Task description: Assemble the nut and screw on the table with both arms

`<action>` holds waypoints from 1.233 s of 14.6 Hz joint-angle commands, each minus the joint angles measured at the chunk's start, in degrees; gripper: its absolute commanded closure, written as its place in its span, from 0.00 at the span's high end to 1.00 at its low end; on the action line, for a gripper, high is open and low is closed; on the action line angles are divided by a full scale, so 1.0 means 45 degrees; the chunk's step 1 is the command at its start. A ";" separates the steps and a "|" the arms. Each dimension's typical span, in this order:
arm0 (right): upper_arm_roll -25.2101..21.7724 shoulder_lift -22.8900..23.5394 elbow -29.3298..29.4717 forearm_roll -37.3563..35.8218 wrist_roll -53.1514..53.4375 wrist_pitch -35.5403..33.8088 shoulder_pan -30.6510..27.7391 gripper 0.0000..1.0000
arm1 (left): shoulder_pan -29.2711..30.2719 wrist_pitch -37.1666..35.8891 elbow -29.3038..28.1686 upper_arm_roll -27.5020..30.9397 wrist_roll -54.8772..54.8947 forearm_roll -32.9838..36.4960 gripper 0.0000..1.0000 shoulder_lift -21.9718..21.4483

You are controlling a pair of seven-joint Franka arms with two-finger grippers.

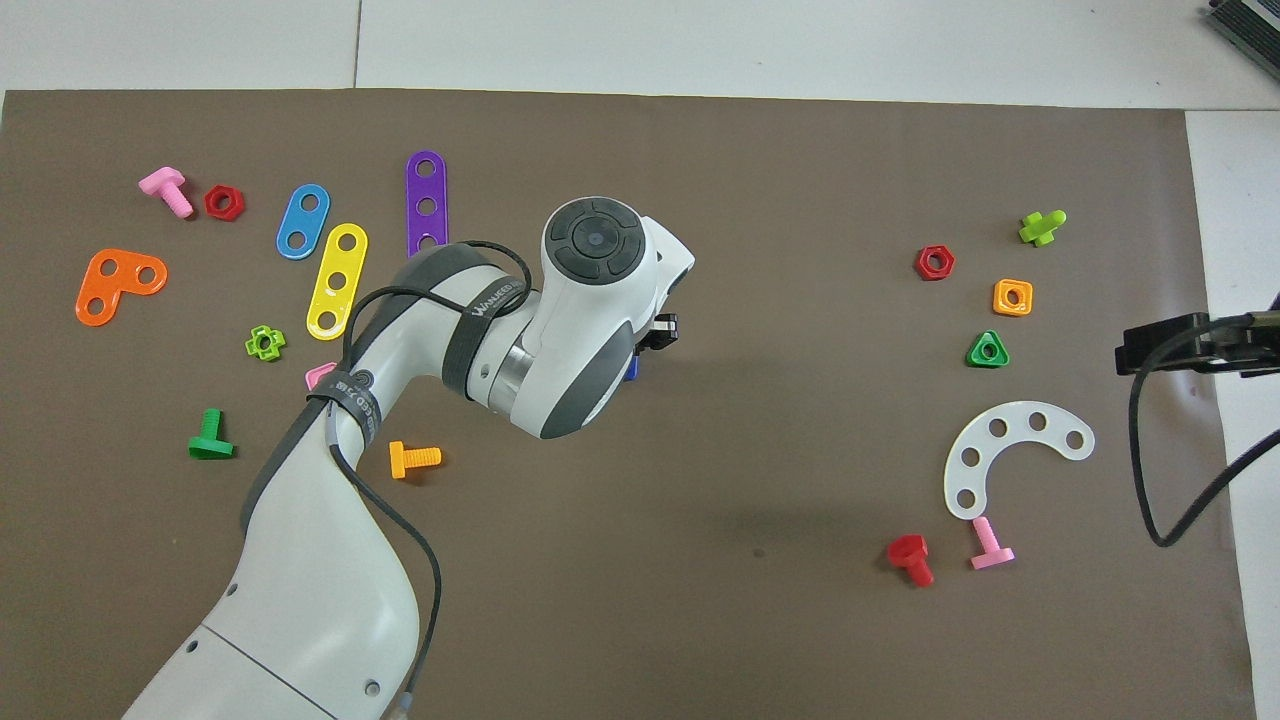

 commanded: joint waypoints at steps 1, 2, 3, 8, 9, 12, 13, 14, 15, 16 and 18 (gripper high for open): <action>0.0047 -0.0106 0.0020 -0.0101 -0.0291 -0.0167 -0.0071 1.00 | -0.0114 -0.0426 0.0610 0.0116 -0.0240 0.0099 0.11 0.0261; 0.0066 -0.0106 0.0039 -0.0101 -0.0291 -0.0167 -0.0071 1.00 | -0.0114 -0.0445 0.0630 0.0116 -0.0356 0.0118 0.11 0.0261; 0.0067 -0.0106 0.0039 -0.0101 -0.0291 -0.0167 -0.0071 1.00 | -0.0133 -0.0445 0.0630 0.0116 -0.0415 0.0118 0.11 0.0261; 0.0066 -0.0106 0.0020 -0.0101 -0.0291 -0.0167 -0.0071 1.00 | -0.0309 -0.0290 0.0494 0.0116 -0.0415 0.0177 0.11 0.0242; 0.0067 -0.0106 0.0020 -0.0101 -0.0291 -0.0167 -0.0071 1.00 | -0.0309 -0.0250 0.0474 0.0116 -0.0435 0.0177 0.11 0.0242; 0.0067 -0.0106 0.0020 -0.0101 -0.0291 -0.0167 -0.0071 1.00 | -0.0290 -0.0094 0.0338 0.0116 -0.0454 0.0351 0.10 0.0222; 0.0067 -0.0106 0.0039 -0.0101 -0.0291 -0.0167 -0.0071 1.00 | -0.0309 -0.0055 0.0163 0.0116 -0.0435 0.0372 0.10 0.0183; 0.0047 -0.0106 0.0020 -0.0101 -0.0291 -0.0167 -0.0071 1.00 | -0.0309 0.0081 0.0045 0.0116 -0.0454 0.0372 0.10 0.0164; 0.0066 -0.0106 0.0039 -0.0101 -0.0291 -0.0167 -0.0071 1.00 | -0.0309 0.0121 0.0025 0.0116 -0.0454 0.0372 0.10 0.0163; 0.0067 -0.0106 0.0020 -0.0101 -0.0291 -0.0167 -0.0071 1.00 | -0.0309 0.0121 0.0025 0.0116 -0.0454 0.0372 0.10 0.0144; 0.0047 -0.0106 0.0039 -0.0101 -0.0291 -0.0167 -0.0071 1.00 | -0.0329 0.0160 -0.0111 0.0096 -0.0454 0.0372 0.10 0.0125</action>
